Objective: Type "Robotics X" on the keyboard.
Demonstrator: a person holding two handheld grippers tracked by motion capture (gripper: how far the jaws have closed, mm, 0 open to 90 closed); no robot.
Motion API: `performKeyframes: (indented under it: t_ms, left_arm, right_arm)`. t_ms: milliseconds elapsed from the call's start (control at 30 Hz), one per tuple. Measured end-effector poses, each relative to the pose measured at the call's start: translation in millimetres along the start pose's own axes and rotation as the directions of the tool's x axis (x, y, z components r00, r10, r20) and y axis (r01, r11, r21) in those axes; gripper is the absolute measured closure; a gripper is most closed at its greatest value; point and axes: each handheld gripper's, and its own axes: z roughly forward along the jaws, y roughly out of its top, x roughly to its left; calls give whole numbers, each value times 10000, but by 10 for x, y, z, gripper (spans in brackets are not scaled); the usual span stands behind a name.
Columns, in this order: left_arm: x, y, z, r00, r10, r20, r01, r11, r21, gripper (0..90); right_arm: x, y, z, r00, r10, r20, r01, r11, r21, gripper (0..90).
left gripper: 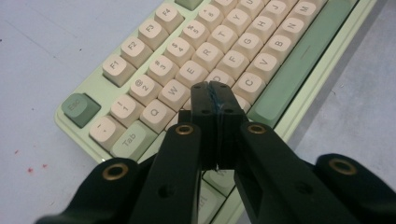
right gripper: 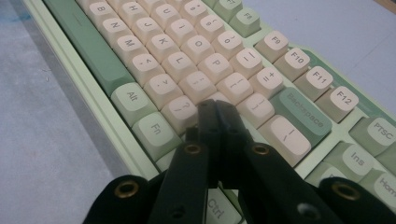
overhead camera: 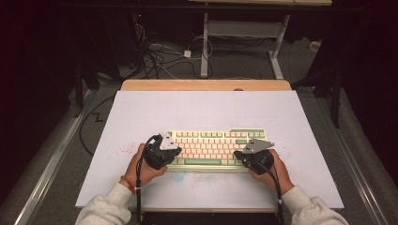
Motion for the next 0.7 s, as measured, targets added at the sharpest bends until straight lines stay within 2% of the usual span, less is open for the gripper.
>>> performKeyframes:
  t_ms: [367, 700]
  left_arm:
    - [-49, 103, 130, 9997, 233, 120, -235, 9996, 152, 860]
    - [-54, 122, 189, 9992, 322, 241, -329, 9990, 302, 859]
  right_arm:
    - [-1, -1, 0, 10000, -4, -6, 4, 10000, -8, 900]
    - [-3, -2, 0, 10000, -18, -17, 18, 10000, -13, 900]
